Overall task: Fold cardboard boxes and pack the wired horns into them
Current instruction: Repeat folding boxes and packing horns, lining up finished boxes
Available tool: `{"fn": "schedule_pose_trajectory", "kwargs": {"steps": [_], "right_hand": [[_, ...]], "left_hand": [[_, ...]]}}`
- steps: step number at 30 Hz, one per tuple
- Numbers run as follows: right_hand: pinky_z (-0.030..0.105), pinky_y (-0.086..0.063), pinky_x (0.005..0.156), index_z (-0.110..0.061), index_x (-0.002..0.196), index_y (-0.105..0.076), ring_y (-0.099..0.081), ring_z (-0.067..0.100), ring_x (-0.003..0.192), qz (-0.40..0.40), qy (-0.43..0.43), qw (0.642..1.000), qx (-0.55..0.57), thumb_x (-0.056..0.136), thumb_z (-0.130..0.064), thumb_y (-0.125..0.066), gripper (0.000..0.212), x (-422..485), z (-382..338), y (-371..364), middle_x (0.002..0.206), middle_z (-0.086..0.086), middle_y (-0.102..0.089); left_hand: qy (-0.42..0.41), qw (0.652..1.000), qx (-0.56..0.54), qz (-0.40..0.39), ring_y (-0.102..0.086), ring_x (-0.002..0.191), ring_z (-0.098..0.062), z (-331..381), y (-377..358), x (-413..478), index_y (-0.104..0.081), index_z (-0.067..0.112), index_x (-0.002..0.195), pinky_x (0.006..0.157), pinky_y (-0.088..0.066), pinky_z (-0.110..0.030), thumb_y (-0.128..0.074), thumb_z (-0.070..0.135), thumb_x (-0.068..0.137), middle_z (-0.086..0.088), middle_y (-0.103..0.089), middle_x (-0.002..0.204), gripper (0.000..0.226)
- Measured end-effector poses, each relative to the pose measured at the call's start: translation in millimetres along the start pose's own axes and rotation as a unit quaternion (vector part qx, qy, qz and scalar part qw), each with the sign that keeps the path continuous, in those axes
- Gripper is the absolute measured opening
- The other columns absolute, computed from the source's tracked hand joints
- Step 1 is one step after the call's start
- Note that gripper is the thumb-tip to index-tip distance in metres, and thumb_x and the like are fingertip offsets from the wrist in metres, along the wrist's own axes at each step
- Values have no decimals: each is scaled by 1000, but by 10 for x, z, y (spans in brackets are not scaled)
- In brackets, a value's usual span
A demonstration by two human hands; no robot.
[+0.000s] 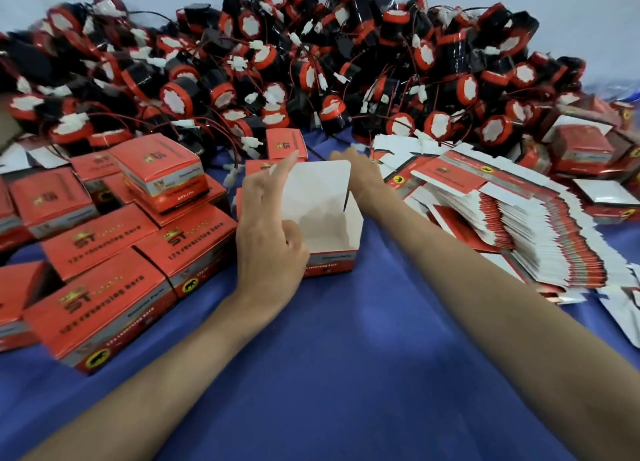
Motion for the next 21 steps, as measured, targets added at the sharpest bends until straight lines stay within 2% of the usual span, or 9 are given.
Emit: {"fn": "schedule_pose_trajectory", "kwargs": {"steps": [3,4,6,8,10,12,16,18,21], "right_hand": [[39,-41,79,2,112,-60,-55,37,108,89,-41,982,164,95,-7,-42,26,-187,97,315,118,23,-57],[38,-40,71,3,103,-63,-58,36,99,128,-14,965,227,92,-5,-44,23,-281,103,459,110,22,-60],[39,-49,65,-3,79,-64,-59,32,83,210,-3,905,369,86,-3,-47,19,-528,228,756,95,17,-61],[34,-50,75,-13,62,-58,-57,18,89,247,7,836,489,80,-8,-47,22,-836,382,921,101,7,-58],[19,-42,83,-14,53,-54,-55,5,104,195,57,833,515,76,-11,-46,24,-1057,346,918,118,-1,-58],[17,-42,89,-12,49,-52,-57,7,111,118,113,808,566,74,-5,-46,27,-1202,284,824,123,3,-63],[42,-42,106,-16,49,-54,-60,33,111,-84,179,626,755,70,-15,-50,22,-1395,185,599,103,14,-71],[49,-41,106,-15,51,-55,-63,32,100,-152,152,534,818,77,-18,-43,29,-1419,181,489,90,12,-68],[42,-51,91,-14,55,-56,-63,21,82,-161,86,439,880,78,-20,-50,25,-1380,254,410,76,5,-61]], "left_hand": [[-7,1000,7,2,-43,108,-17,29,4,-1,-46,7,138,93,-25,0,-34,-17,62,-16,-50,115,80],[-7,1000,8,4,-42,107,-17,31,8,-4,-46,6,138,92,-25,1,-34,-18,61,-17,-49,115,81],[-4,1000,6,9,-41,108,-16,34,8,-7,-46,6,138,91,-24,4,-34,-19,61,-18,-49,115,82],[-1,1000,-3,12,-39,108,-10,20,1,-9,-44,5,139,89,-23,5,-35,-20,62,-16,-47,116,81],[4,1000,-11,11,-33,107,-1,3,-23,-11,-41,6,140,89,-22,6,-37,-18,65,-7,-40,116,79],[9,1000,-13,7,-31,108,1,-21,-51,-13,-39,8,141,90,-22,6,-42,-11,72,-3,-34,119,71],[17,1000,-11,24,-33,119,-13,-36,-41,-40,-31,8,145,102,-25,-7,-54,18,89,-13,-31,129,62],[-20,998,-3,51,-30,123,-15,55,12,-77,-29,11,143,108,-28,-21,-58,31,90,-10,-27,130,64],[-114,989,63,69,-31,123,-21,282,22,-151,-35,17,137,105,-29,-39,-54,38,90,-4,-29,129,54]]}}
Point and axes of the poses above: each hand's wrist, its own x-axis towards the middle knuckle, its own y-axis out of the back of the hand, z = x × y, the point moved 10 cm from there along x, towards the middle knuckle
